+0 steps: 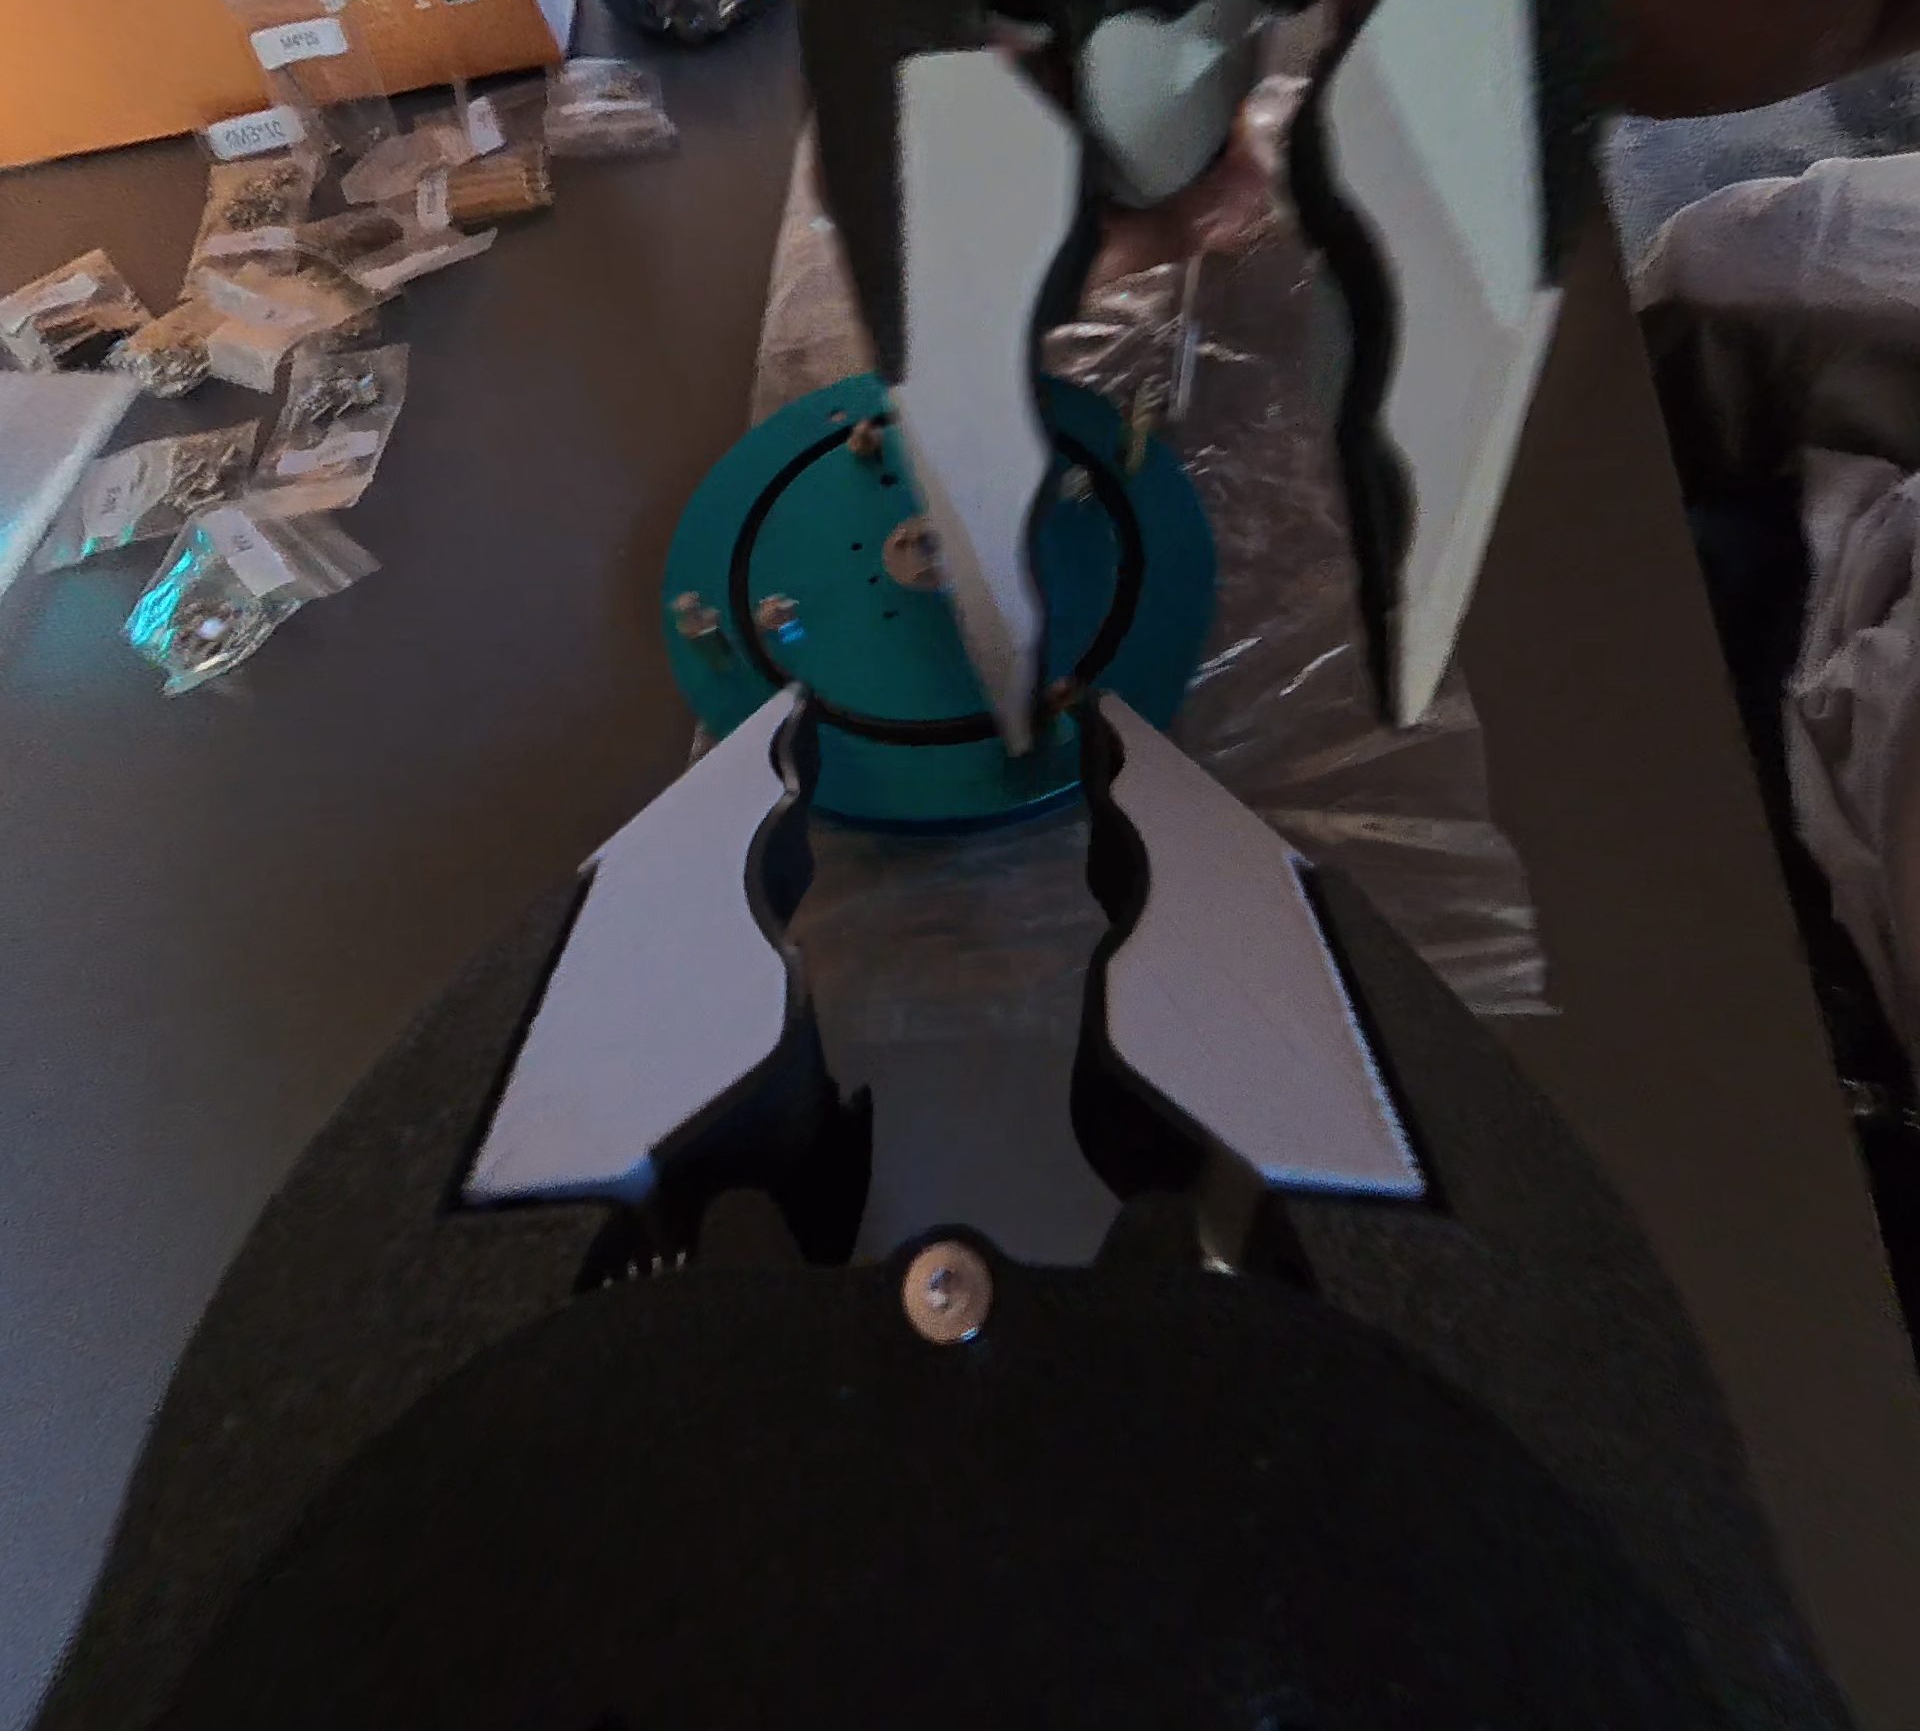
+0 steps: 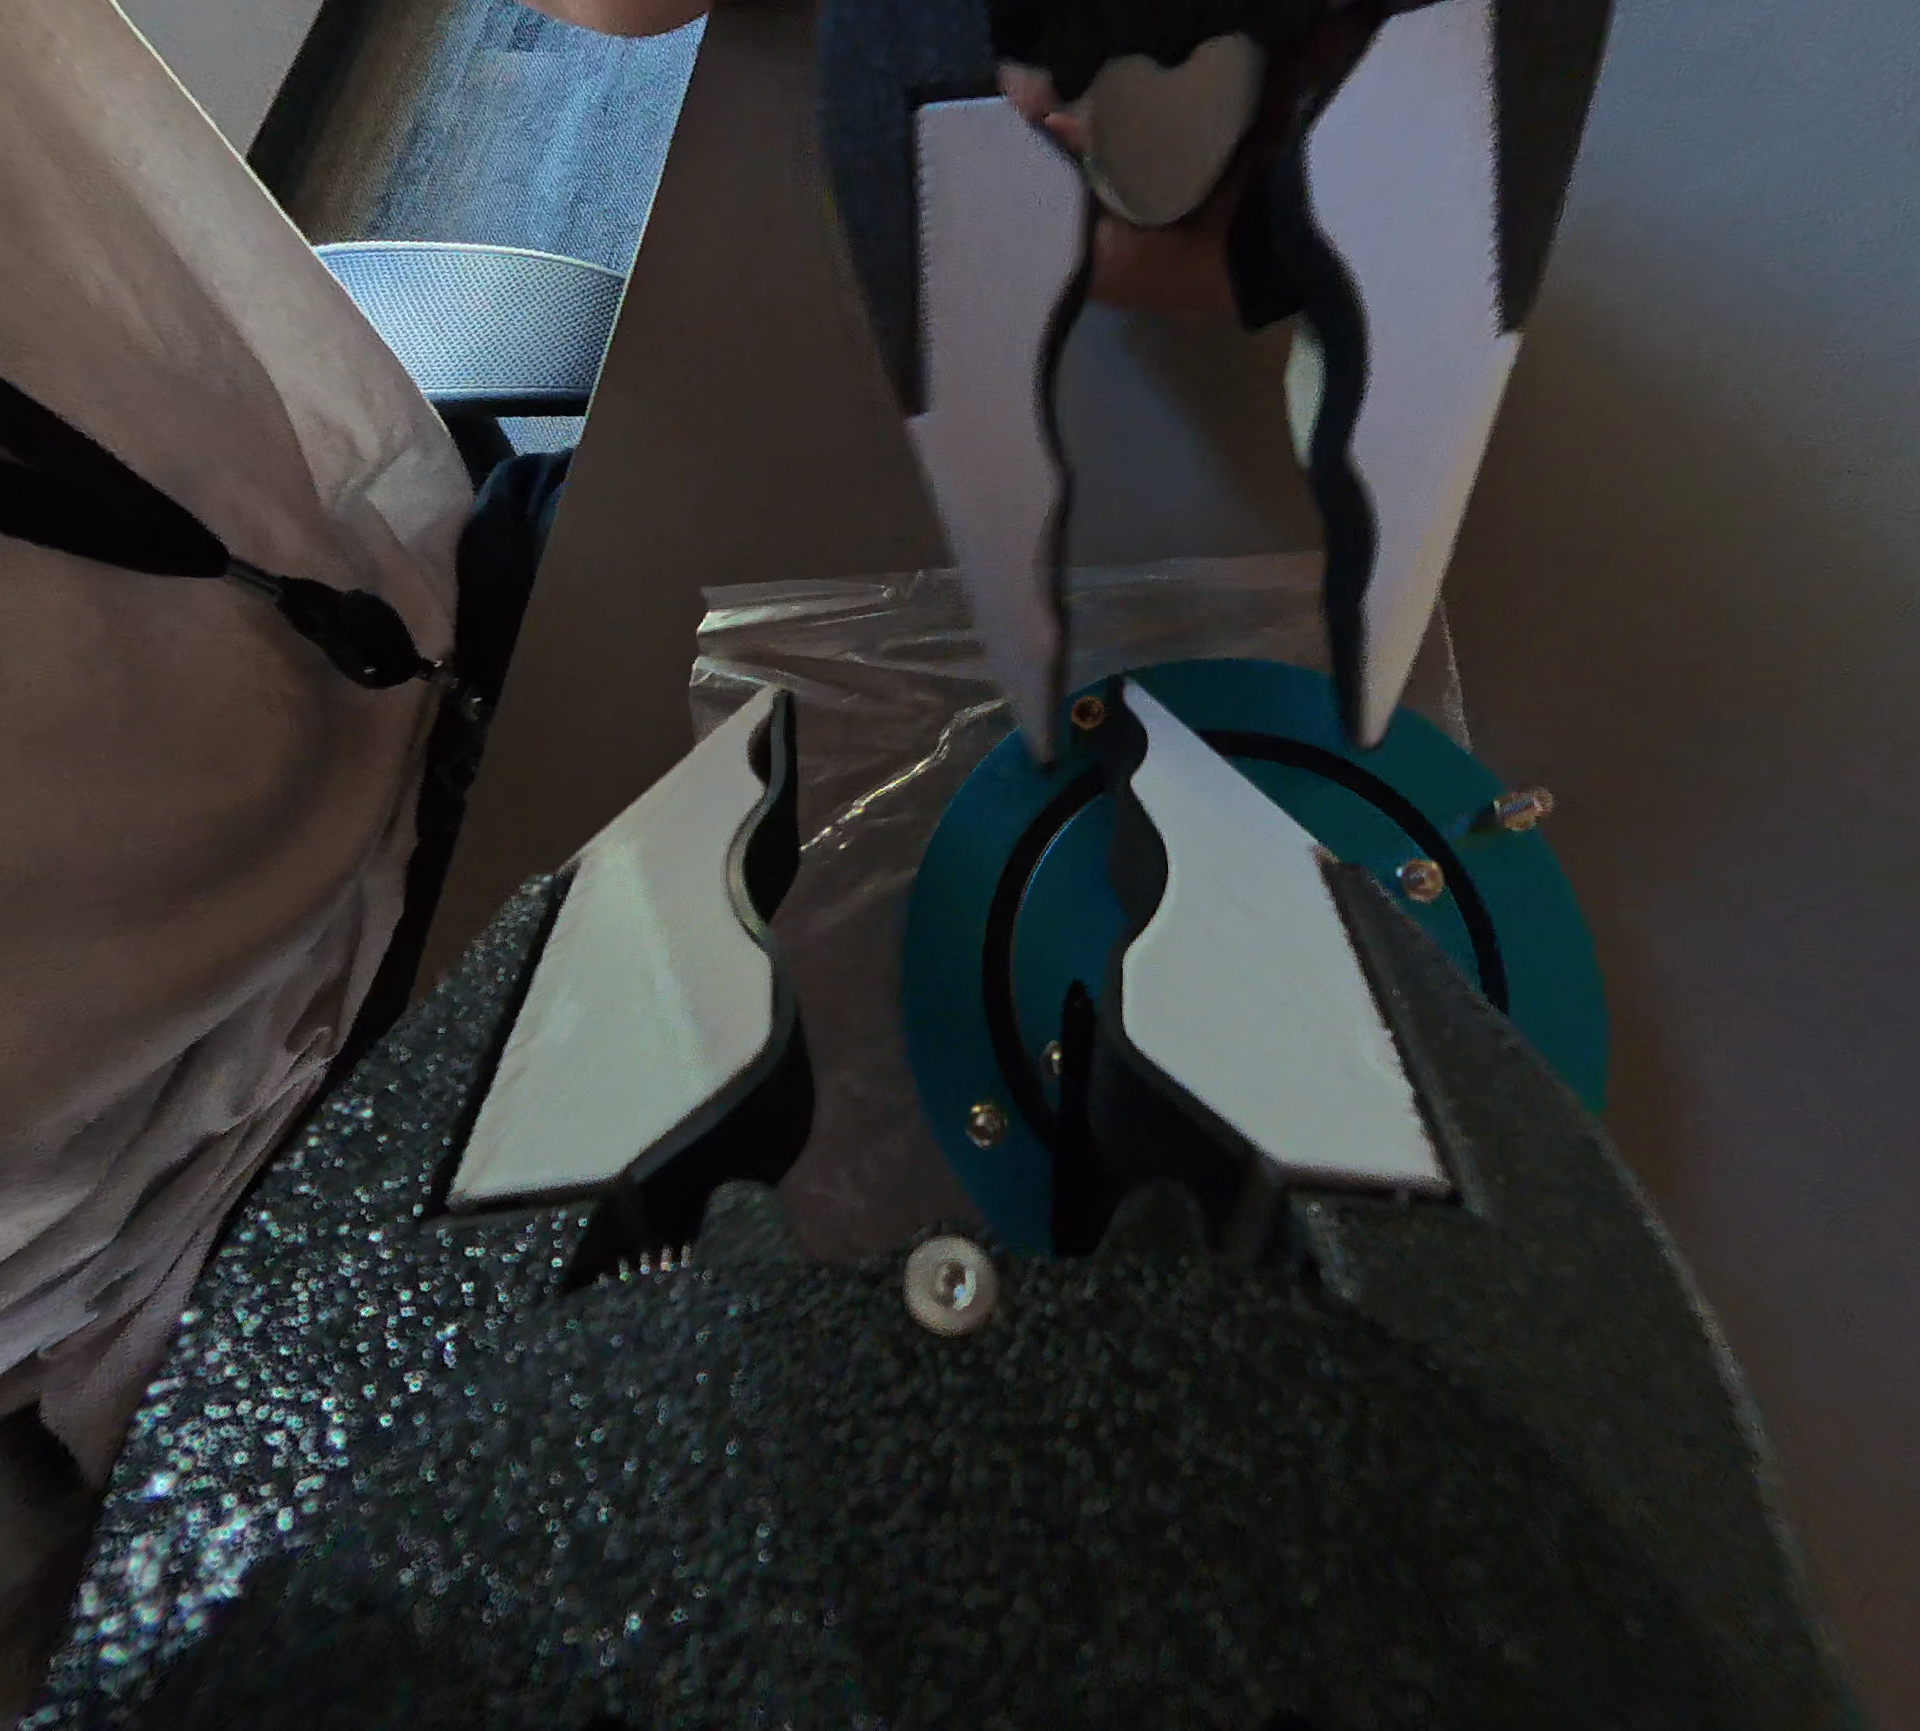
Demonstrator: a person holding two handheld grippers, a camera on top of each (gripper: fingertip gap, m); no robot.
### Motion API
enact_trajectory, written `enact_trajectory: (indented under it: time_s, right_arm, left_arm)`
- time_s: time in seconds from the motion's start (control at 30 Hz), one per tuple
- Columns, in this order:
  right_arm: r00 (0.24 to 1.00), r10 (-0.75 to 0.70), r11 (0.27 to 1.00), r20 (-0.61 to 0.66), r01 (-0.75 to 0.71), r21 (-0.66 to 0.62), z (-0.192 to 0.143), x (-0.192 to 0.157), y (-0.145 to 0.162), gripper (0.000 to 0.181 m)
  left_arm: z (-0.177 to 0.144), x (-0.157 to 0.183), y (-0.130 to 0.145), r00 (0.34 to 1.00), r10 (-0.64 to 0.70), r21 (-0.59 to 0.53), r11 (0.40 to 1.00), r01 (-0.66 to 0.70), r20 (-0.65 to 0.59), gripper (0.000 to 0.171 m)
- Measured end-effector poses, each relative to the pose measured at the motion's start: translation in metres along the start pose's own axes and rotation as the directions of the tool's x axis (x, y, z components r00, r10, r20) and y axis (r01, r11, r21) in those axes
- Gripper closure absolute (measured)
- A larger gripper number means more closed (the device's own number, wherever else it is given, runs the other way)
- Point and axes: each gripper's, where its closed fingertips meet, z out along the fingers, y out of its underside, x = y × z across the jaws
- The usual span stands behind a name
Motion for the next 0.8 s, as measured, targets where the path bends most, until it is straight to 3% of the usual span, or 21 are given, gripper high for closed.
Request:
enact_trajectory:
  time_s: [0.07, 0.1, 0.13, 0.33, 0.47, 0.53, 0.8]
  right_arm:
    - [1.0, 0.015, 1.0, -0.004, -0.015, 0.005, -0.006, 0.0, 0.004, 0.125]
    - [1.0, 0.021, 1.0, -0.006, -0.021, 0.011, -0.01, 0.002, 0.006, 0.132]
    - [0.999, 0.03, 0.999, -0.015, -0.029, 0.027, -0.013, 0.005, 0.006, 0.131]
    - [1.0, 0.009, 1.0, 0.015, -0.009, 0.001, -0.001, 0.001, 0.0, 0.122]
    - [1.0, 0.02, 1.0, 0.011, -0.02, -0.009, -0.005, -0.002, 0.006, 0.125]
    - [0.999, 0.037, 0.999, 0.017, -0.037, 0.008, -0.013, -0.001, 0.009, 0.134]
    - [1.0, 0.0, 1.0, -0.007, 0.0, -0.008, -0.003, 0.001, 0.002, 0.121]
  left_arm:
    - [-0.008, -0.009, 0.006, 1.0, -0.023, -0.005, 1.0, 0.023, 0.012, 0.112]
    - [-0.013, -0.019, 0.009, 0.998, -0.033, -0.002, 0.999, 0.034, 0.058, 0.128]
    - [-0.016, -0.022, 0.01, 0.997, -0.039, 0.003, 0.999, 0.039, 0.065, 0.128]
    - [0.001, 0.007, -0.001, 1.0, 0.017, -0.003, 1.0, -0.017, -0.022, 0.118]
    - [-0.005, -0.006, 0.005, 1.0, -0.023, -0.007, 1.0, 0.023, 0.004, 0.11]
    - [-0.01, -0.016, 0.008, 0.998, -0.033, -0.005, 0.999, 0.033, 0.053, 0.123]
    - [-0.002, 0.004, -0.008, 1.0, 0.012, 0.03, 0.999, -0.012, -0.004, 0.113]
